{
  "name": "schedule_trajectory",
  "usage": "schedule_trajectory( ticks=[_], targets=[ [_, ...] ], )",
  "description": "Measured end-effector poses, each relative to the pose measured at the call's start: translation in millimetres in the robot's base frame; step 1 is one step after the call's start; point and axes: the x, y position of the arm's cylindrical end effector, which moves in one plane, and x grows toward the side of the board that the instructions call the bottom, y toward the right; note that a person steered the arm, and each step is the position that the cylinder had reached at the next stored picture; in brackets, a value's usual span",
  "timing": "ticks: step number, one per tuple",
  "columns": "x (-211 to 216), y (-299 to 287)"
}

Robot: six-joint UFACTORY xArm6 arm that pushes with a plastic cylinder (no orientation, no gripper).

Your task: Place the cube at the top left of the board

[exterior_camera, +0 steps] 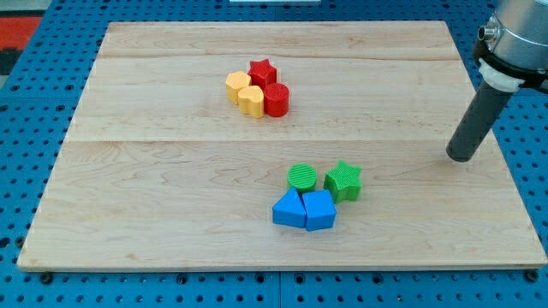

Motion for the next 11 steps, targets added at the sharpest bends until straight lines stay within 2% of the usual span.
schedule_trajectory(
  ticks=[6, 8, 11],
  targets=[
    [17.2, -3.0],
    [23.9, 18.9],
    [-68.6, -1.3]
  ],
)
